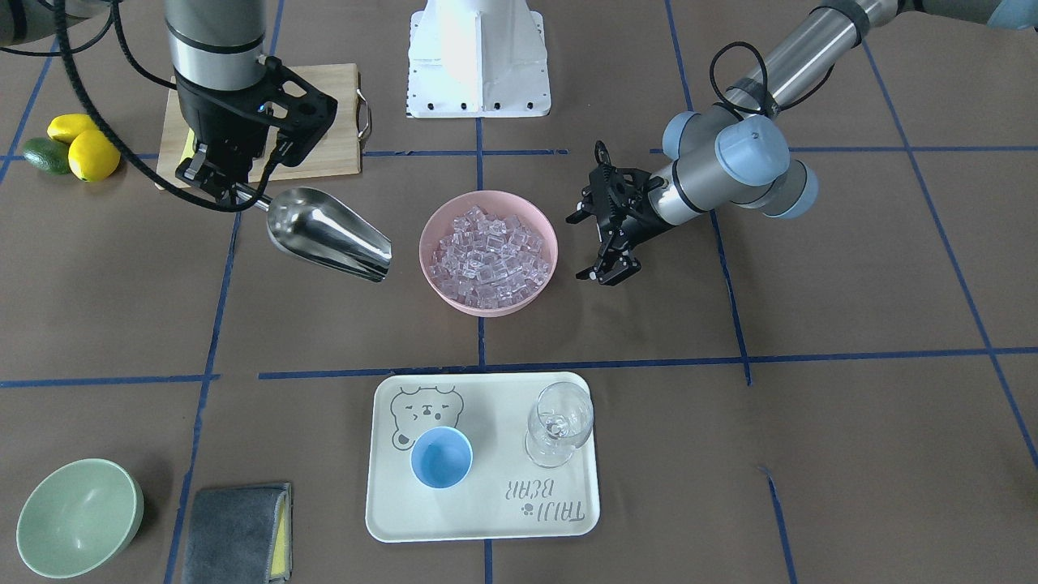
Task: Put ice in cup with scoop
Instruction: 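Bring the scoop over the pink bowl while the left gripper moves to the rim, then dig the scoop into the ice cubes with the right gripper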
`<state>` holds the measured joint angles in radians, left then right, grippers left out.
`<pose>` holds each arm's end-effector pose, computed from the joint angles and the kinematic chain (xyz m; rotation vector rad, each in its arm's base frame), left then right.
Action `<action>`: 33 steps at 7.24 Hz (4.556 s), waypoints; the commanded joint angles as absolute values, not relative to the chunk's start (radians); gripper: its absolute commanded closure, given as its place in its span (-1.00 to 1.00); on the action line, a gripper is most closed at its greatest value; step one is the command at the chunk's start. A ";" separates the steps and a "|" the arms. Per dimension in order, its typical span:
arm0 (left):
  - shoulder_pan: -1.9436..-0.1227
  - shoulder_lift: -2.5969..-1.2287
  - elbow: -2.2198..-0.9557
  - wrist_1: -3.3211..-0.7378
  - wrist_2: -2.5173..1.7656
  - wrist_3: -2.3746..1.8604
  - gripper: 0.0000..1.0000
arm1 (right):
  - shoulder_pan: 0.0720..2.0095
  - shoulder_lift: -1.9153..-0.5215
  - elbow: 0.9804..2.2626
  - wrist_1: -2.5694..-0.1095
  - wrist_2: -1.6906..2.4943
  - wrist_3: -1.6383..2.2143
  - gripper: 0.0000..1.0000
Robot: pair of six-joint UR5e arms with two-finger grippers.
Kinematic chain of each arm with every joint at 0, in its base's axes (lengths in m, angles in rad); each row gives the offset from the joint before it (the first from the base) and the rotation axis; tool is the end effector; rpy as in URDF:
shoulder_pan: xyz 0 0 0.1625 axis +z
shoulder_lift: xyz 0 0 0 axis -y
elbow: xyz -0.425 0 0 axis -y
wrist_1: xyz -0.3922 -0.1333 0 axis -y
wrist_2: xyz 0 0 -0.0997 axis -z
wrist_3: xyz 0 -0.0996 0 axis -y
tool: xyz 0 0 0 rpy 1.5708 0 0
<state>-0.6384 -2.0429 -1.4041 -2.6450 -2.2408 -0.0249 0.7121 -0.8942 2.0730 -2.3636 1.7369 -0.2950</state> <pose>0.4898 -0.4524 0.3400 0.9808 1.1815 1.1944 -0.3364 -0.4447 0.1849 0.3438 -0.2806 -1.1680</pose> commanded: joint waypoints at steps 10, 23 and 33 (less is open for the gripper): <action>-0.615 -2.086 -1.367 -2.655 -2.224 -0.057 -1.00 | 0.537 -0.483 1.568 -2.625 1.549 -0.522 1.00; -0.611 -2.085 -1.350 -2.672 -2.224 -0.057 -1.00 | 0.471 -0.454 1.408 -2.585 1.519 -0.549 1.00; -0.614 -2.083 -1.350 -2.674 -2.224 -0.057 -1.00 | 0.517 -0.745 1.621 -2.103 1.650 -0.535 1.00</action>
<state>-0.6126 -2.0832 -1.3499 -2.6737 -2.2243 -0.0567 0.5034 -0.7296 1.6183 -2.1515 1.6126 -0.5369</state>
